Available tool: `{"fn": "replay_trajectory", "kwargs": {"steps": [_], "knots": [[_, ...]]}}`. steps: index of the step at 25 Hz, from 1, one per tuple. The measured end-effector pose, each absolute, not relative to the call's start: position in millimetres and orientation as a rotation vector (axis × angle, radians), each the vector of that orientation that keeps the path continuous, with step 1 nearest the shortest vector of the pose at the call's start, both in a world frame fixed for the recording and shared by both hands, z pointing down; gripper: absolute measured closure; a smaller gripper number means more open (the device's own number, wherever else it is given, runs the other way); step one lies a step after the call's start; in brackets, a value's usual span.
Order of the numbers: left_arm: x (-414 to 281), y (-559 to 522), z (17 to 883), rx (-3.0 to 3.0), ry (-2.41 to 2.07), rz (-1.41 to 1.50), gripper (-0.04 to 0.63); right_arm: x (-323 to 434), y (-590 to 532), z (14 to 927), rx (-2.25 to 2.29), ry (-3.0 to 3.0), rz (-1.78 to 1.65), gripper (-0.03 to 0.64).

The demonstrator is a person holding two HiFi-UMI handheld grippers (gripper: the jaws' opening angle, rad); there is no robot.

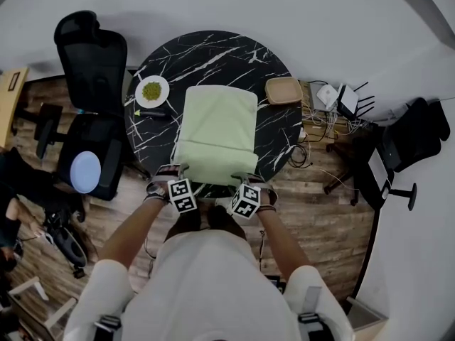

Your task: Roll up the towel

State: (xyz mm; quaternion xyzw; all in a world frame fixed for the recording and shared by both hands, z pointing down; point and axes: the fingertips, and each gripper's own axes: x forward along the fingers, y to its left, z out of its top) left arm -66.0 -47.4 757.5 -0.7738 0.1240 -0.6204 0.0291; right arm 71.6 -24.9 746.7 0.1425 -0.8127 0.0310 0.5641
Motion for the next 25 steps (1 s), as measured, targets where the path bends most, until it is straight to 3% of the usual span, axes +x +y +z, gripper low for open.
{"fn": "replay_trajectory", "kwargs": {"steps": [3,5,8,11,25], "knots": [[-76.1,-41.5,775.0,-2.401,0.436,-2.004,0.474,84.2,-12.1,768.7,0.268,-1.805,0.112,0.483],[-79.4,-38.2,780.0,-2.431,0.477,-2.017,0.512,92.1,-12.9,776.4,0.281,-1.779,0.101,0.487],[-77.1,-36.3,781.4,-2.419,0.457,-2.0,0.531,95.9,-22.0,774.9,0.341,-1.781,0.047,0.587],[-77.9,-33.0,780.5,-2.399,0.426,-2.009,0.571,94.4,-22.0,774.0,0.359,-1.786,0.053,0.604],[-86.9,105.0,750.2,-2.69,0.076,-2.114,0.58,91.3,110.1,751.0,0.267,-1.849,0.414,0.607]]}}
